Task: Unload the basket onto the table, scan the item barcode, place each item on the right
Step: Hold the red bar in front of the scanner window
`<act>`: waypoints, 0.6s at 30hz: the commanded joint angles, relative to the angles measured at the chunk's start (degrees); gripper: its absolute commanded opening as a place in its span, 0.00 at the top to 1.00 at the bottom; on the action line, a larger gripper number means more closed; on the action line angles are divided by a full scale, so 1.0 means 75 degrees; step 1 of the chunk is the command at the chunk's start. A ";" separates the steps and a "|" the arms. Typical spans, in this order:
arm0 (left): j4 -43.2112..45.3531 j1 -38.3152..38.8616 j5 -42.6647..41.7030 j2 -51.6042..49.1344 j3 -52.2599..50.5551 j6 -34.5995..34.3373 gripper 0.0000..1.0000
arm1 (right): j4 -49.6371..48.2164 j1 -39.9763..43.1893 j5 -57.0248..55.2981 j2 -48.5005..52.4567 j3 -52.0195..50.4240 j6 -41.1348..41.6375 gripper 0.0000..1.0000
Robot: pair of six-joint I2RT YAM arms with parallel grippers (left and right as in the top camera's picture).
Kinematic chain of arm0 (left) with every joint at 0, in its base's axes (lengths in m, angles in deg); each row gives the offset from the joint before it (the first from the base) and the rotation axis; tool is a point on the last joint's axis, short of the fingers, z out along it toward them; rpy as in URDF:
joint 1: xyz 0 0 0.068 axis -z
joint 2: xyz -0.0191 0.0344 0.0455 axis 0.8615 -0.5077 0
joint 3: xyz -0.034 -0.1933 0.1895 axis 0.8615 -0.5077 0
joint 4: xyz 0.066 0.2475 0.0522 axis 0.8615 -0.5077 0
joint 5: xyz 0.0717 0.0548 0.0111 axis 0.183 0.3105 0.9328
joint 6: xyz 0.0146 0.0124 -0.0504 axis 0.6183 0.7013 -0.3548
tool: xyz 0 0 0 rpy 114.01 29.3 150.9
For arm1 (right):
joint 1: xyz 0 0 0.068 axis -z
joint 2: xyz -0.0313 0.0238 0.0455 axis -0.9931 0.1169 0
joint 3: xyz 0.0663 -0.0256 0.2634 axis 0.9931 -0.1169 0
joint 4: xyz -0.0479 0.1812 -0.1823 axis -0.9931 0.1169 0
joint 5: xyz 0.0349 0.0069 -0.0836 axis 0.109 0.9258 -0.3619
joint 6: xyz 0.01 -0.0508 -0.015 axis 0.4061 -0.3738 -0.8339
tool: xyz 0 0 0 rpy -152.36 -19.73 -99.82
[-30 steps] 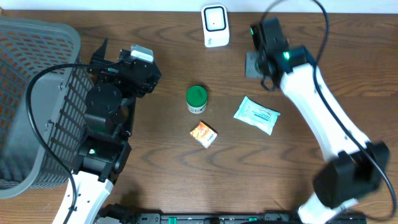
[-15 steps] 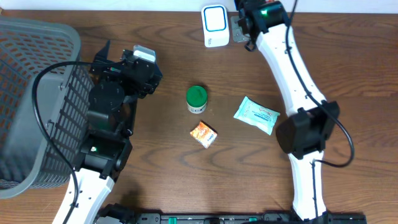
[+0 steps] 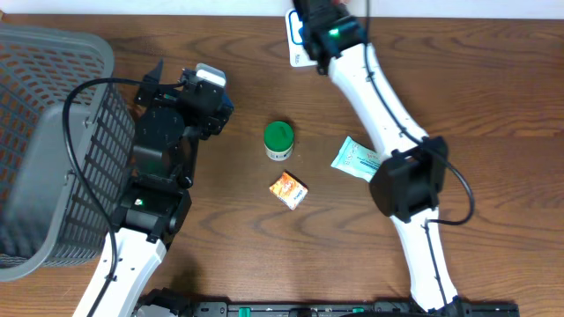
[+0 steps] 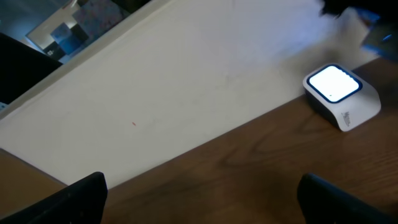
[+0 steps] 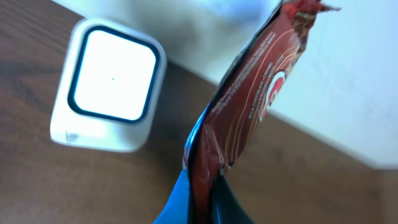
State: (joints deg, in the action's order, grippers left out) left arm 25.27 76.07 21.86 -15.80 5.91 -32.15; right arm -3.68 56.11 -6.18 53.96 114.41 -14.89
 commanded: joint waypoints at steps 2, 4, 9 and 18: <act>0.0003 -0.0038 -0.0102 -0.0131 0.0070 -0.0070 0.02 | -0.0880 -0.0303 -0.1550 0.0819 0.0143 -0.1941 0.99; 0.0006 -0.0038 -0.0105 -0.0189 0.0070 -0.0073 0.02 | -0.1580 -0.0350 -0.2022 0.1157 0.0143 -0.2769 0.99; 0.0000 -0.0038 -0.0105 -0.0321 0.0070 -0.0070 0.02 | -0.3375 -0.0347 -0.2734 0.1912 0.0143 -0.4753 0.99; -0.0192 -0.0035 -0.0105 -0.0367 0.0070 -0.0073 0.02 | -0.4013 -0.0513 -0.2736 0.2151 0.0143 -0.5715 0.99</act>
State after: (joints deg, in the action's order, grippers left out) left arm 23.79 76.07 21.86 -18.40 5.91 -32.15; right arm -33.77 52.98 -25.63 70.94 114.50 -53.92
